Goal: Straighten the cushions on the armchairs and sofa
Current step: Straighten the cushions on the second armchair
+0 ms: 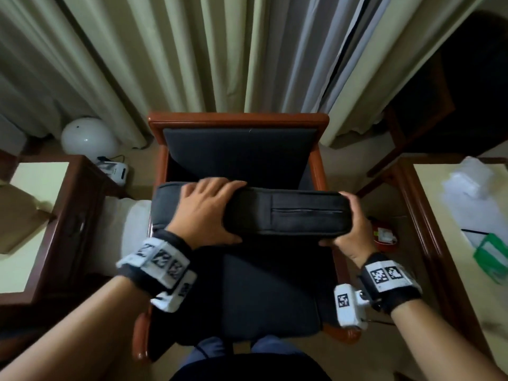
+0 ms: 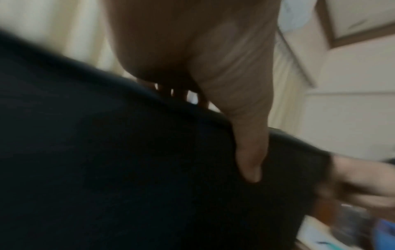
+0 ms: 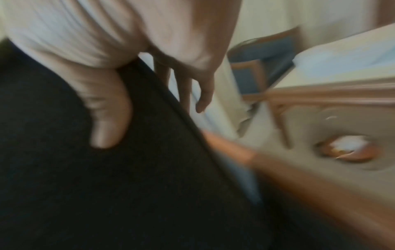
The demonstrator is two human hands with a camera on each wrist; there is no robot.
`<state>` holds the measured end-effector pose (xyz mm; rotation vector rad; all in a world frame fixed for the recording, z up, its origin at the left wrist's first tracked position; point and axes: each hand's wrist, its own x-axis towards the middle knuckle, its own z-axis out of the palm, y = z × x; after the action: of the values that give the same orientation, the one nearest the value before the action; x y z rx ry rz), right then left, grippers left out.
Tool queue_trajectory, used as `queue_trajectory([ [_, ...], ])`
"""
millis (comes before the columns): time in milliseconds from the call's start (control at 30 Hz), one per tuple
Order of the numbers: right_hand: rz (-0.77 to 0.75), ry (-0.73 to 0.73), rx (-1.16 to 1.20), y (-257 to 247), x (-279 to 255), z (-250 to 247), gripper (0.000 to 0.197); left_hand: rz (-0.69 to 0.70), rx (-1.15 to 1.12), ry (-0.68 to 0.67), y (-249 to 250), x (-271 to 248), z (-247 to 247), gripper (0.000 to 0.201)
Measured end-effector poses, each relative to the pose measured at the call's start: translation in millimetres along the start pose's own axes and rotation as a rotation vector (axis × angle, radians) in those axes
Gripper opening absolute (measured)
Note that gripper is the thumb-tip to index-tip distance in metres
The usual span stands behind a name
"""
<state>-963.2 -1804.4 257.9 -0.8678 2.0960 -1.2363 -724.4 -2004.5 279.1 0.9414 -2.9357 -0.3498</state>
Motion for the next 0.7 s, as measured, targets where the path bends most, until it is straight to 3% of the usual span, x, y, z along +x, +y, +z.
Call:
queue_trajectory([
  [133,-0.014,0.006,-0.079,-6.8,0.6,-16.4,0.095,-0.249,-0.089,0.059,-55.8,-23.1,-7.8,0.124],
  [200,-0.097,-0.014,-0.200,-20.6,5.0,-8.2,0.099,-0.349,-0.241,0.063,-66.2,-25.8,-7.6,0.128],
  [267,-0.225,-0.027,-0.429,-37.7,10.8,3.5,0.105,-0.365,-0.364,0.123,-65.4,-25.3,-4.6,0.126],
  [333,-0.340,-0.065,-0.694,-56.8,15.2,22.5,0.107,-0.335,-0.382,0.157,-53.0,-20.6,-2.6,0.123],
  [433,-0.358,-0.231,-0.912,-76.1,15.3,63.8,0.117,-0.266,-0.357,0.196,-17.4,-6.9,-0.9,0.121],
  [533,-0.350,-0.112,-1.036,-71.1,15.8,78.2,0.123,-0.163,-0.456,0.214,6.3,-1.2,-1.4,0.116],
  [633,-0.360,-0.009,-0.975,-58.1,18.0,59.4,0.109,0.008,-0.593,0.222,-5.7,-5.1,3.0,0.113],
  [700,-0.357,0.007,-0.948,-49.9,14.0,45.3,0.105,0.048,-0.652,0.152,-21.0,-7.2,14.1,0.119],
])
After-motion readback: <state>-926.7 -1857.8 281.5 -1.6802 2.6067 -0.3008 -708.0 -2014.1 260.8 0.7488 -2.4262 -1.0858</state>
